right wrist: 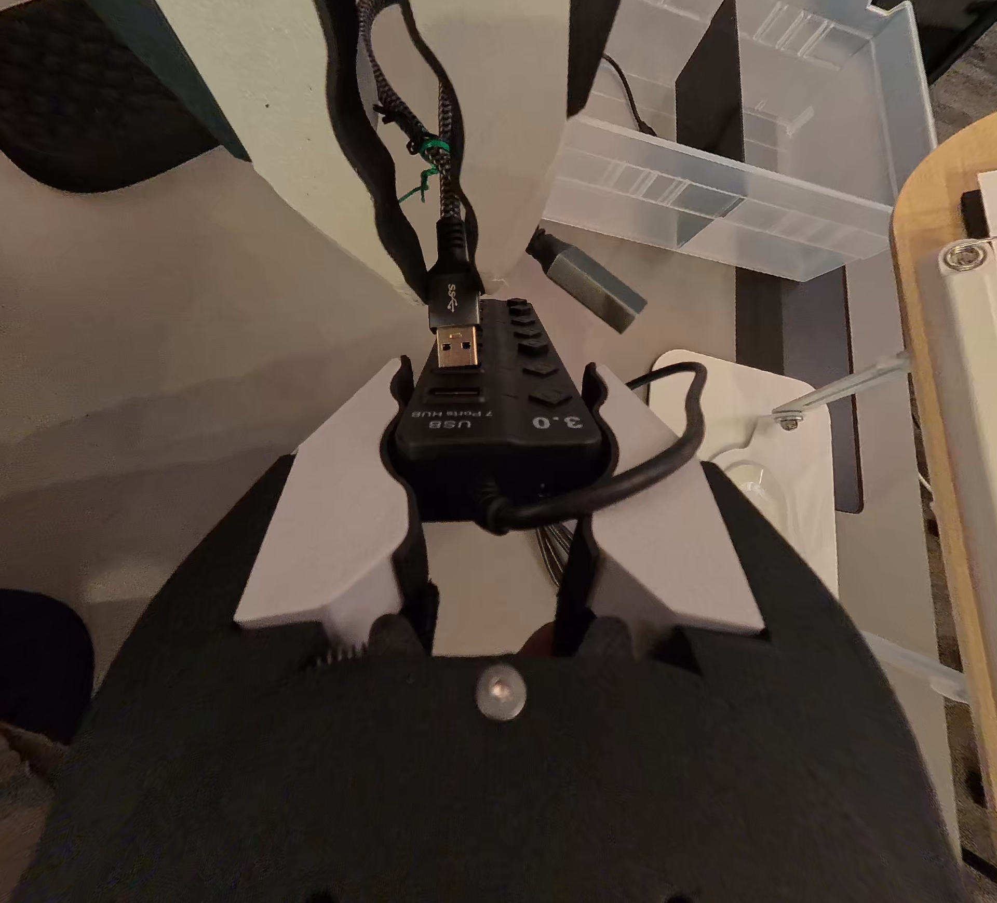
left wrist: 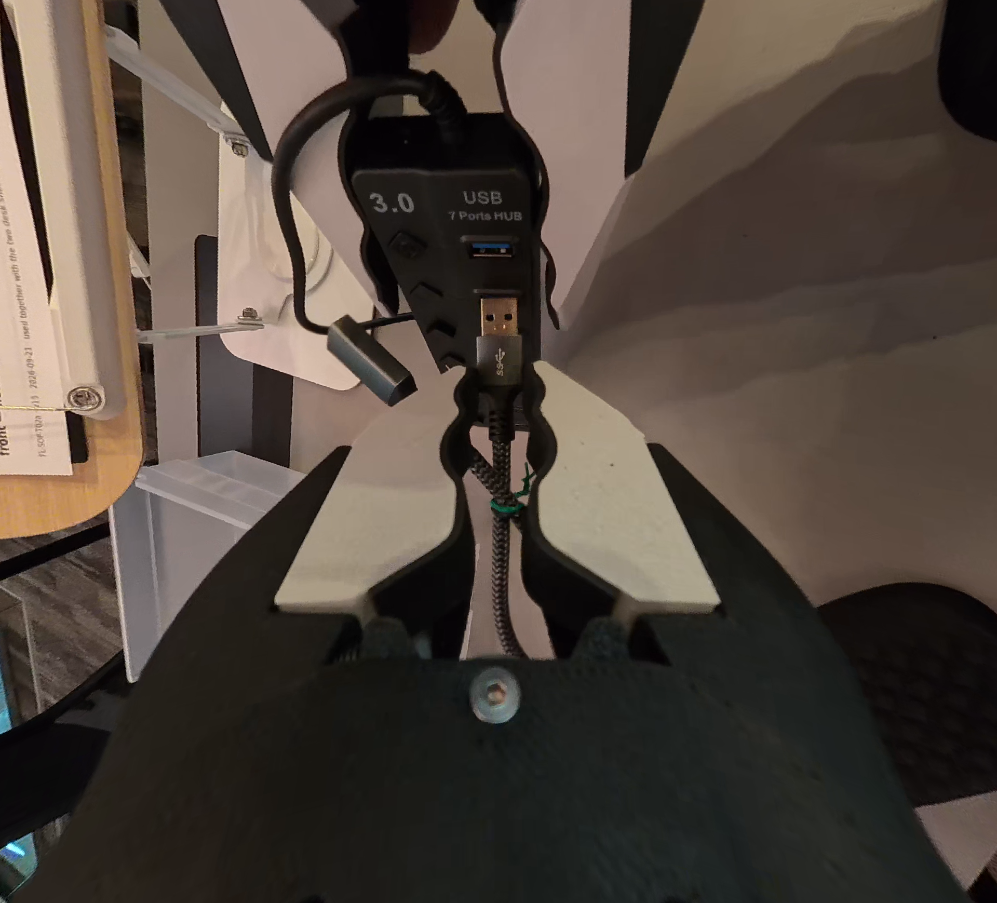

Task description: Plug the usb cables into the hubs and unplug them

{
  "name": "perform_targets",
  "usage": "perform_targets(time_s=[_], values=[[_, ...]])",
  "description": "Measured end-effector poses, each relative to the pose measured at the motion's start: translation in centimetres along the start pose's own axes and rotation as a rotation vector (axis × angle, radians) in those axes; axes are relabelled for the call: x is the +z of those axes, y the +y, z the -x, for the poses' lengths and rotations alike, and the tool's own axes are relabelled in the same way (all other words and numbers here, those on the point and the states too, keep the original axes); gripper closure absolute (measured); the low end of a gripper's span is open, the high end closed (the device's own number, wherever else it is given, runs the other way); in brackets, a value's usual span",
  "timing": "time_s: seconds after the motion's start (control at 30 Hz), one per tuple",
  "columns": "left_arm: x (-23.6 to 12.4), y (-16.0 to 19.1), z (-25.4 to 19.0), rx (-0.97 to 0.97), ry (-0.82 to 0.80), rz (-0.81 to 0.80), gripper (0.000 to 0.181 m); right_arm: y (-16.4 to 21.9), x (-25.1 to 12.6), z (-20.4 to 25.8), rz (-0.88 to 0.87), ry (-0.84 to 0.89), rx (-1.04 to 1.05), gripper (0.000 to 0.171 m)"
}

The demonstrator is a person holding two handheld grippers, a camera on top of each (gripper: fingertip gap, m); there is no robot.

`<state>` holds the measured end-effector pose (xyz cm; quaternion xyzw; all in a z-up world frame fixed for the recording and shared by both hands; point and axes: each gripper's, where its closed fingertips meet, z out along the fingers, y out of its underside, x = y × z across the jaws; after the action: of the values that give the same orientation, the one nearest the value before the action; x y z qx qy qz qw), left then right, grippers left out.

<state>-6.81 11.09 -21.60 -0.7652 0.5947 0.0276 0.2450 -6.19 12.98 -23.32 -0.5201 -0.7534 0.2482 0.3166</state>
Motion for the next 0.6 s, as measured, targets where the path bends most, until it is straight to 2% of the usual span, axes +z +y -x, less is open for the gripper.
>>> perform_targets(time_s=[0.2,0.6], values=[[0.17,0.35,0.16,0.004,0.012,0.056,0.165,0.04,0.20,-0.18,0.015,0.013,-0.005,0.110],[-0.10,-0.46,0.78,0.022,-0.057,-0.018,0.165,0.08,-0.13,-0.59,-0.009,0.023,0.015,0.110]])
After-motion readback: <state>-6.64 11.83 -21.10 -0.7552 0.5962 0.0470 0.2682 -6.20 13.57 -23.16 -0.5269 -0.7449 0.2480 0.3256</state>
